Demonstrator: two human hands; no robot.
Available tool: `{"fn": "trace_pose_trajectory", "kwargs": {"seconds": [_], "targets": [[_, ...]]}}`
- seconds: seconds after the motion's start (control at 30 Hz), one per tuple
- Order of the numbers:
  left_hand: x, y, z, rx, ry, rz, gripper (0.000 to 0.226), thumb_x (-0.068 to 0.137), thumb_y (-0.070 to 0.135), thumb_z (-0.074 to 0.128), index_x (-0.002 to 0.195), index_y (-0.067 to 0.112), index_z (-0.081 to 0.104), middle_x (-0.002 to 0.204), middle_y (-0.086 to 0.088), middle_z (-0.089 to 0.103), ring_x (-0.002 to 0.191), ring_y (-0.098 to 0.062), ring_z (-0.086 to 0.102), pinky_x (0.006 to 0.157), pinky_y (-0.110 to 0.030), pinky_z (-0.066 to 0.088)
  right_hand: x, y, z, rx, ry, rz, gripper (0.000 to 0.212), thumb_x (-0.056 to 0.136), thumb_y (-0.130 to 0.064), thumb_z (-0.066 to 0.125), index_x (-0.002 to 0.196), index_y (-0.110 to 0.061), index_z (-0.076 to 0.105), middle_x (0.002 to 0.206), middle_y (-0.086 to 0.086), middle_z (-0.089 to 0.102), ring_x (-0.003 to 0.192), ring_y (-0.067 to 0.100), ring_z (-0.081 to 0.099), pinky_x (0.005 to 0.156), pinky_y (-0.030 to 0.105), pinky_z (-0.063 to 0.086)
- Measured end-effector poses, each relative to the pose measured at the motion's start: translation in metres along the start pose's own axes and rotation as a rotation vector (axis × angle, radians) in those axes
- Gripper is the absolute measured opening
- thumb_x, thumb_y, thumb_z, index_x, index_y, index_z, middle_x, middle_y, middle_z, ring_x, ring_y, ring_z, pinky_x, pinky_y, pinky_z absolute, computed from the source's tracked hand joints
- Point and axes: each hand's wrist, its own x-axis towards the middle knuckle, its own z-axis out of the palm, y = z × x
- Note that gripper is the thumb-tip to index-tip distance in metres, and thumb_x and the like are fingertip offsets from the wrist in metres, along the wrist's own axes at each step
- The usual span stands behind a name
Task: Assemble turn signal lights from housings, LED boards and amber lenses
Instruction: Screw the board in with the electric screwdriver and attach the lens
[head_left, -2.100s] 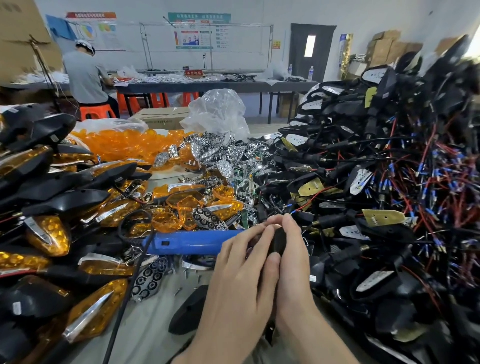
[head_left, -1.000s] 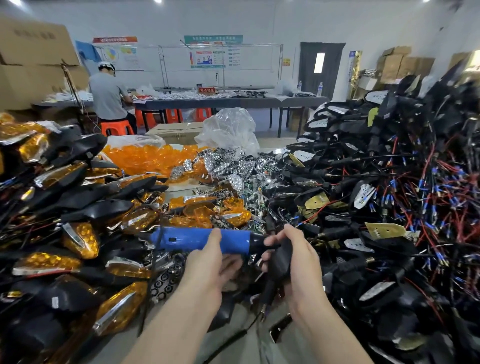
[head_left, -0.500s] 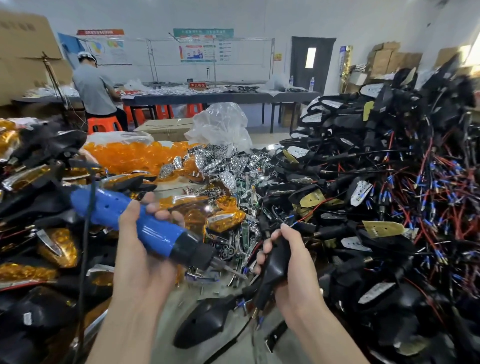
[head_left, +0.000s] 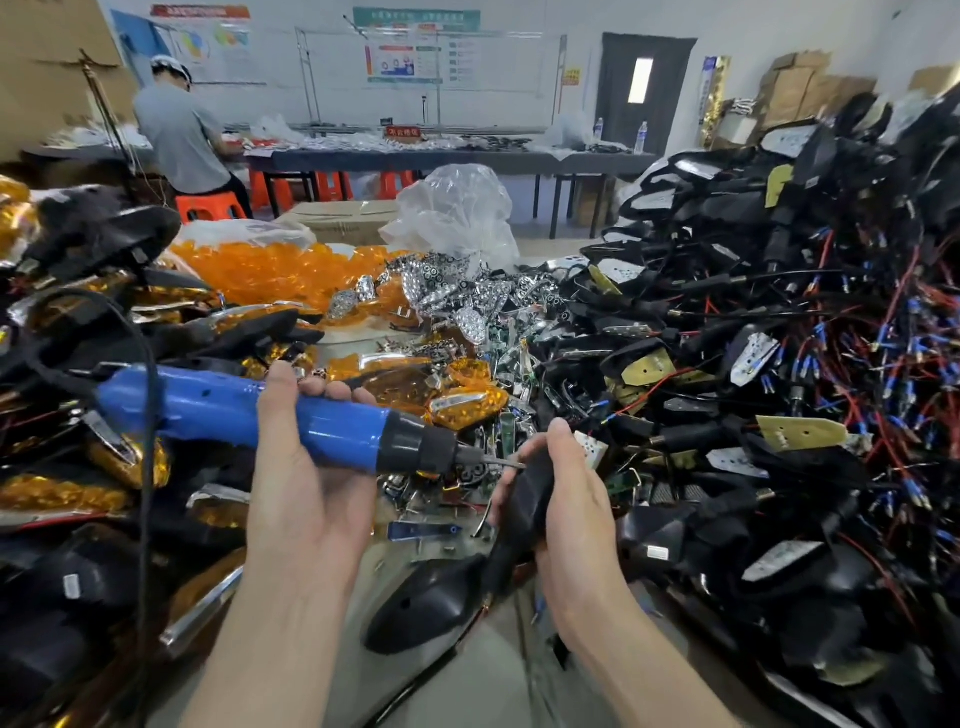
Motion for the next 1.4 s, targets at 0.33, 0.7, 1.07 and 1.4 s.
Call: {"fn": "trace_pose_trajectory", "kwargs": {"seconds": [0.33, 0.7, 1.07, 1.4], "targets": [[-0.001, -0.002, -0.001, 0.084, -0.032, 0.028, 0.013, 0.095, 0.026, 0.066, 0.099, 0.020, 0.055, 0.076, 0.008, 0.057, 0.070, -0.008, 0.060, 0.084, -0.033, 0.055, -0.005, -0.003, 0.000, -0.123, -0.029, -0.069, 0.042, 0.093, -0.058, 0.050, 0.073, -0.024, 0.064, 0.068, 0.004, 0.061, 0.060, 0.018, 0.060, 0.057, 0.029, 0.054], [-0.009, -0.007, 0.007, 0.149, -0.061, 0.108, 0.030, 0.094, 0.026, 0.067, 0.114, 0.015, 0.048, 0.076, 0.005, 0.056, 0.069, -0.011, 0.060, 0.080, -0.033, 0.056, -0.010, 0.003, 0.002, -0.241, -0.004, -0.153, 0.042, 0.107, -0.047, 0.039, 0.080, -0.021, 0.058, 0.068, 0.001, 0.059, 0.063, 0.016, 0.059, 0.061, 0.029, 0.053], [-0.012, -0.009, 0.010, 0.153, -0.067, 0.121, 0.032, 0.093, 0.023, 0.067, 0.116, 0.014, 0.046, 0.076, 0.005, 0.057, 0.069, -0.011, 0.060, 0.079, -0.032, 0.056, -0.012, 0.004, 0.002, -0.261, 0.019, -0.166, 0.040, 0.109, -0.044, 0.038, 0.080, -0.022, 0.056, 0.068, 0.001, 0.058, 0.064, 0.018, 0.057, 0.061, 0.033, 0.051], [-0.015, -0.011, 0.010, 0.154, -0.074, 0.108, 0.030, 0.093, 0.022, 0.066, 0.115, 0.014, 0.046, 0.076, 0.004, 0.056, 0.069, -0.010, 0.060, 0.078, -0.031, 0.056, -0.013, 0.004, 0.004, -0.247, 0.058, -0.166, 0.040, 0.104, -0.047, 0.038, 0.077, -0.023, 0.055, 0.066, 0.003, 0.056, 0.063, 0.022, 0.054, 0.062, 0.038, 0.047]]}}
